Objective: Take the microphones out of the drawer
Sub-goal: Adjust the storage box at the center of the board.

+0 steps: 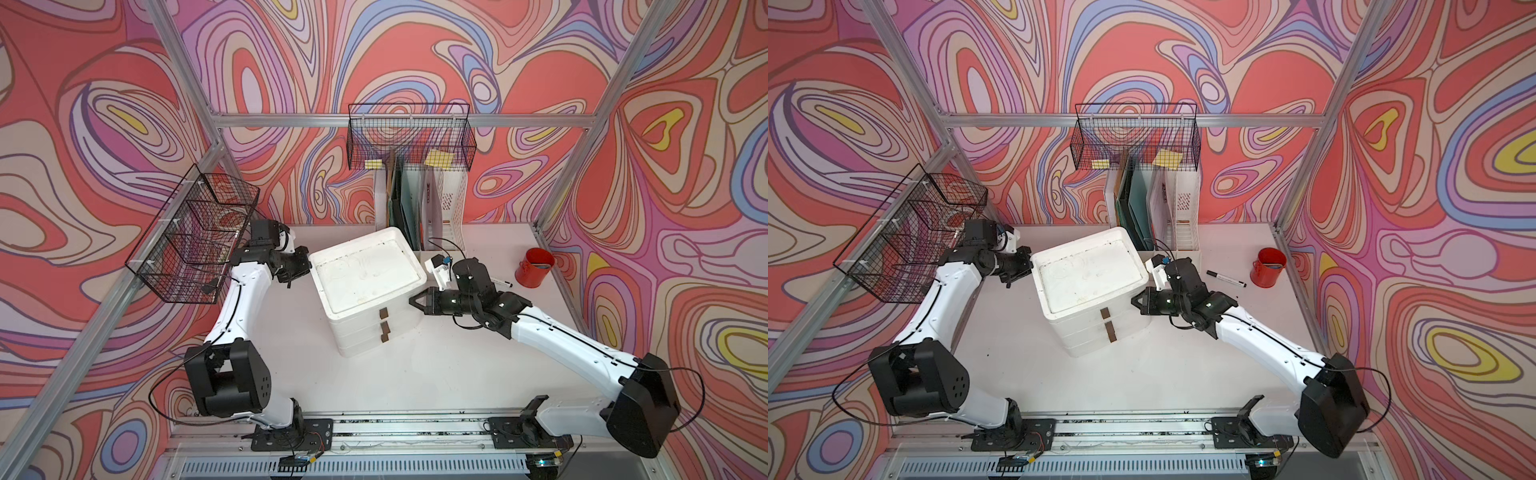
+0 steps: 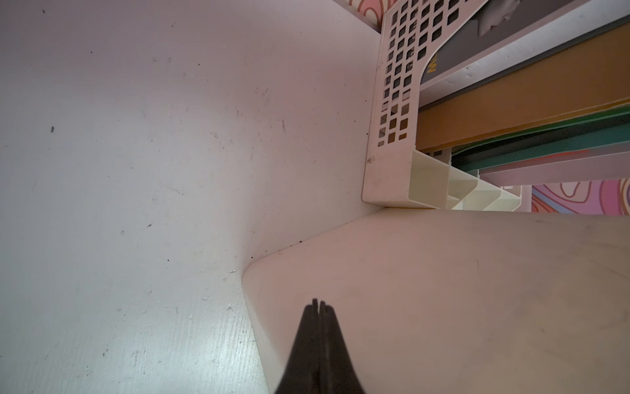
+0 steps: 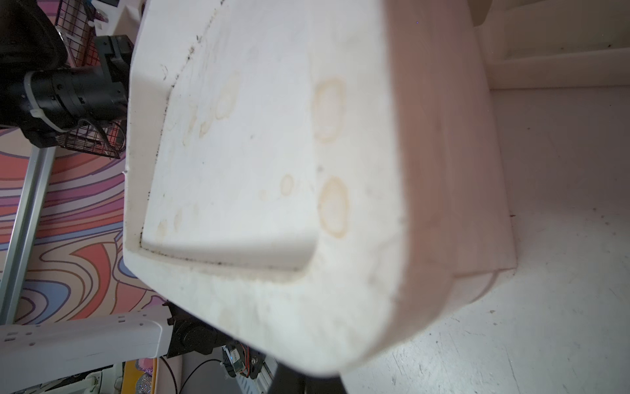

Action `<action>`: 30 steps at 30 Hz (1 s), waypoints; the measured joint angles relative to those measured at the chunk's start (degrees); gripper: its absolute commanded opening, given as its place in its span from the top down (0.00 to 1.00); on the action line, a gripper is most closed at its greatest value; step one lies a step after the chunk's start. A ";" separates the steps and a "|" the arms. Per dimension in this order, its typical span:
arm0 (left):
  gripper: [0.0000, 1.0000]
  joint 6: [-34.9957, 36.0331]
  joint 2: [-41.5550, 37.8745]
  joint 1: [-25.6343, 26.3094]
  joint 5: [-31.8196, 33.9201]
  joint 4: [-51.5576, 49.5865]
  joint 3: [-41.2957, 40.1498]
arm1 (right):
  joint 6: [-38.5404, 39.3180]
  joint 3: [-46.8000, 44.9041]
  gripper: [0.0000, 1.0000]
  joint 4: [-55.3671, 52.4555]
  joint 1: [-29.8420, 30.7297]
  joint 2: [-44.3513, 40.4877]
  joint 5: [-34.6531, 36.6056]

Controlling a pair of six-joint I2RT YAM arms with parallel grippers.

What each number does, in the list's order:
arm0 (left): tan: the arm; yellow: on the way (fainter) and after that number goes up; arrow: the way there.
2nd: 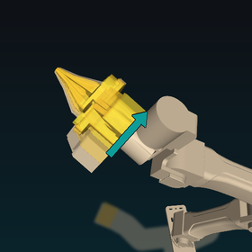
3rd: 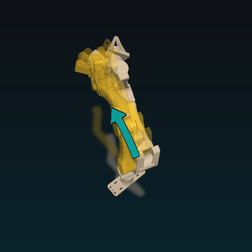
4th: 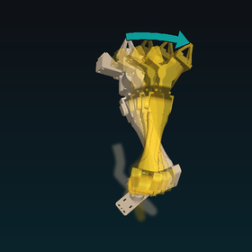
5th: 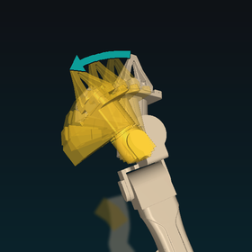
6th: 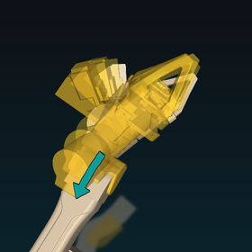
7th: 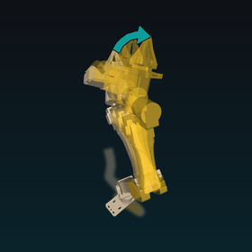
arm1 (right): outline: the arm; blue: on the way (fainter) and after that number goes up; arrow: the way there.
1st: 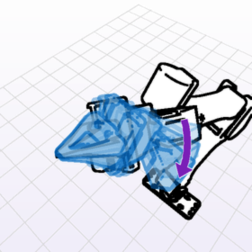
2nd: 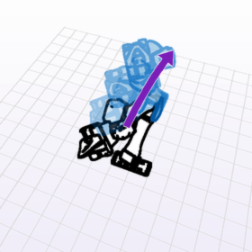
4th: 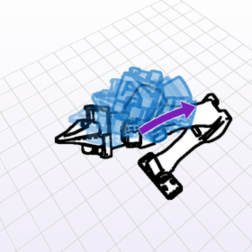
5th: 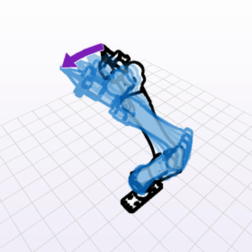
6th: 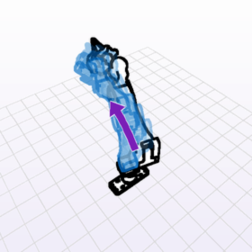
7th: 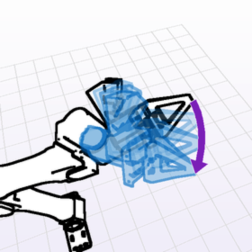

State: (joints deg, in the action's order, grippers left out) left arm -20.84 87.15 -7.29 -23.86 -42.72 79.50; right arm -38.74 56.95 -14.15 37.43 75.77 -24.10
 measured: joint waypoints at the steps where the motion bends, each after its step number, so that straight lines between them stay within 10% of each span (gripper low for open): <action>1: 1.00 -0.46 0.00 -0.07 0.35 0.04 0.00 | -0.22 -0.09 1.00 0.26 0.13 0.02 0.20; 16: 1.00 -8.35 5.40 -2.71 -10.34 13.22 0.07 | -1.01 -2.23 1.00 2.91 1.03 0.04 4.68; 30: 1.00 -14.73 -3.45 -3.96 -25.73 31.15 -16.87 | -0.37 -3.72 1.00 -0.02 1.29 0.09 13.29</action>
State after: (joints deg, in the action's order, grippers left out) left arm -35.57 83.70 -11.25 -49.58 -11.57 62.63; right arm -39.11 53.23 -14.17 38.72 75.85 -10.81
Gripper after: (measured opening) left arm 0.052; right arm 0.048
